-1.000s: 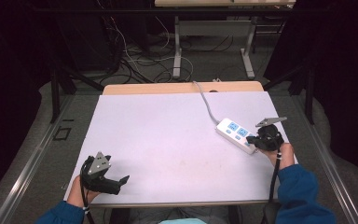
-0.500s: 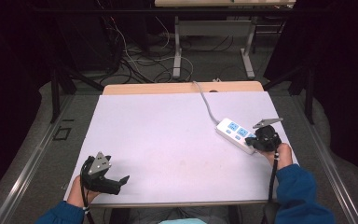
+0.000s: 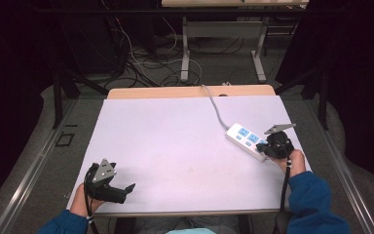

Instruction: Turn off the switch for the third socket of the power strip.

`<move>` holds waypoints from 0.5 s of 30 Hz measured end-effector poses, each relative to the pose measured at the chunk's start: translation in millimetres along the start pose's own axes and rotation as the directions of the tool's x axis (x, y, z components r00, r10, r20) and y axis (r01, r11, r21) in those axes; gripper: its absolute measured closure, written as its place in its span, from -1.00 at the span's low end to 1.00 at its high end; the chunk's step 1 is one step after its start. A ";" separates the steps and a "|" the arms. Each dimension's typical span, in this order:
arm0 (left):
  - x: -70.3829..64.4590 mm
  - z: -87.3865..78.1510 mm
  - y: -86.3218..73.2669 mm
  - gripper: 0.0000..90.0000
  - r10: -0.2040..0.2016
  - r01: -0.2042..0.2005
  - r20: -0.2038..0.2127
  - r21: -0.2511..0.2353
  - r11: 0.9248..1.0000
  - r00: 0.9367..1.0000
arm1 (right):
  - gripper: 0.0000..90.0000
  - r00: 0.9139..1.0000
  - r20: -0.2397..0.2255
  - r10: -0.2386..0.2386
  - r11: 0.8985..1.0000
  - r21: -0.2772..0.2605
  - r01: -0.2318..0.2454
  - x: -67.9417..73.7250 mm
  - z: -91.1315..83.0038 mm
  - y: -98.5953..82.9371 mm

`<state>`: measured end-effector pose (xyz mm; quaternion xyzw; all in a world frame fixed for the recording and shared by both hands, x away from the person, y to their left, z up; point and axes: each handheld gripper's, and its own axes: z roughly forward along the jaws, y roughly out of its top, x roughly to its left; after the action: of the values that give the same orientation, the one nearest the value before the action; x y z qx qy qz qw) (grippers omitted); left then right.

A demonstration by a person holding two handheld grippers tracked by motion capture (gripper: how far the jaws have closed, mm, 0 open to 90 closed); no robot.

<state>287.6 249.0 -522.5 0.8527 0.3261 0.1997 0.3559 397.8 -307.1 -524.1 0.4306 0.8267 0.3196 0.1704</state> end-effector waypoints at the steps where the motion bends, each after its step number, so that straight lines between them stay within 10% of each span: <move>1: 0.0 -0.1 0.0 -1.00 0.000 0.000 -0.001 0.000 1.000 1.000 | 1.00 1.000 -0.002 -0.003 1.000 0.002 0.003 0.2 0.1 0.1; 15: 0.1 -0.1 0.0 -1.00 0.001 -0.001 -0.001 0.001 1.000 1.000 | 1.00 0.999 0.043 -0.034 0.999 0.011 0.033 6.6 0.7 0.7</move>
<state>287.6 249.2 -522.5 0.8530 0.3261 0.2002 0.3550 394.8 -301.1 -524.2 0.4244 0.8316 0.3029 0.1913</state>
